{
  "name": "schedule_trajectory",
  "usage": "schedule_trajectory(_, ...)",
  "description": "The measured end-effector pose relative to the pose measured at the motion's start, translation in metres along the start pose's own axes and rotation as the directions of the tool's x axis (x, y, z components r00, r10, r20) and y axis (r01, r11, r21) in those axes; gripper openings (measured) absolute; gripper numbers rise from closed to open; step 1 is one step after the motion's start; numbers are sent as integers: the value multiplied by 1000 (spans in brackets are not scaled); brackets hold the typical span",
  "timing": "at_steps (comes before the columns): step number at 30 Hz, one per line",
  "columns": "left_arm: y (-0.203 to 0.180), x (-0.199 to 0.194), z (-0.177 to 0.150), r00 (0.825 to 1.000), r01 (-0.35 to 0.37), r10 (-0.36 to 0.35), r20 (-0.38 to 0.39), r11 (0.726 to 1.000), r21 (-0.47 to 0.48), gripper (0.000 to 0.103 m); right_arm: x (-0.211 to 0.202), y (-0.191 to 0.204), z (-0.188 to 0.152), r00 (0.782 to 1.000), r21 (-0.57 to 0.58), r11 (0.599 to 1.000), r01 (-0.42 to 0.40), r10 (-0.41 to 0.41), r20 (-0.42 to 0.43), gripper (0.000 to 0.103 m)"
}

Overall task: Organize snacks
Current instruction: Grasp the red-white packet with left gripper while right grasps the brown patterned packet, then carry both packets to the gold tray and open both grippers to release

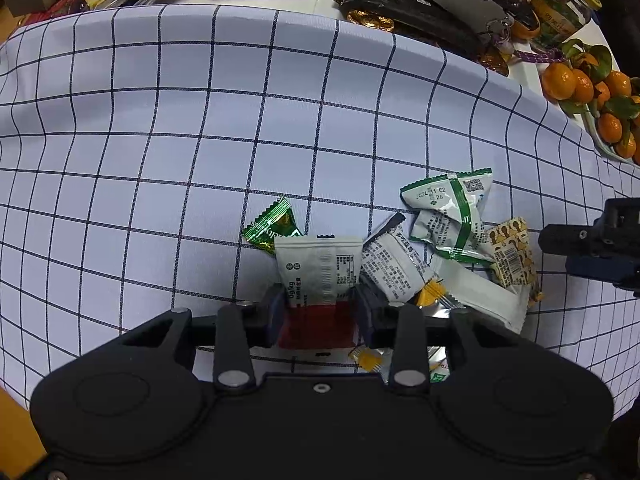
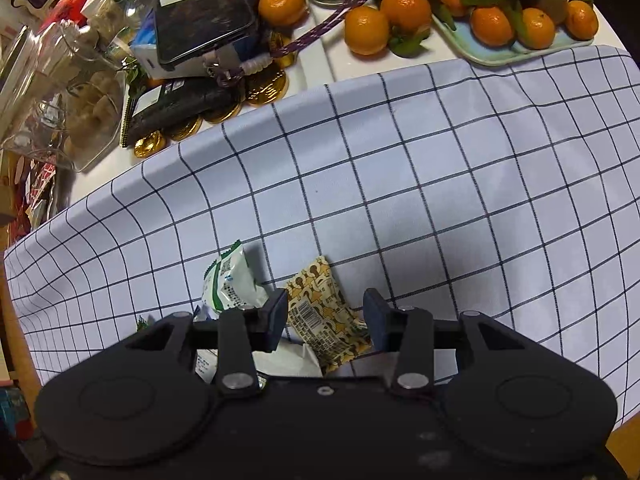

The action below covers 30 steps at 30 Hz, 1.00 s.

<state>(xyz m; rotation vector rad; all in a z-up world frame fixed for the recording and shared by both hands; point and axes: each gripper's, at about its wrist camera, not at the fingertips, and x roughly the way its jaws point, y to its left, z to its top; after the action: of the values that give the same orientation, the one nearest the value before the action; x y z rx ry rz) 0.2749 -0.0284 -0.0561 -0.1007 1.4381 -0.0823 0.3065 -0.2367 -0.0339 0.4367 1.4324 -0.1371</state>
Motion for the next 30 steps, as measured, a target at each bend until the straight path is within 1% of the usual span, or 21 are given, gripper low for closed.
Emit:
schedule_trajectory(6,-8,15,1,998,-46,46,-40,999,5,48,0,-7,1,1000,-10,1000,10,-10,-12,44)
schedule_trajectory(10,-7,13,2,997,-49,49,-56,999,-2,47,1,-2,-2,1000,-49,998,26,-26,0,44)
schedule_trajectory(13,-1,7,3,996,-66,66,-63,998,3,46,2,3,-6,1000,-84,996,23,-24,-1,44)
schedule_trajectory(17,17,-1,5,993,-103,102,-58,995,-1,46,9,11,-11,1000,-115,993,12,-14,-16,44)
schedule_trajectory(23,37,-3,8,993,-79,76,-85,997,-27,46,23,25,-17,999,-149,988,42,-45,-22,44)
schedule_trajectory(24,42,-3,8,993,-74,71,-93,997,-28,46,25,26,-18,998,-152,987,51,-55,-22,46)
schedule_trajectory(30,60,-8,5,993,-67,64,-104,997,-31,46,30,31,-17,995,-175,980,98,-97,15,49)
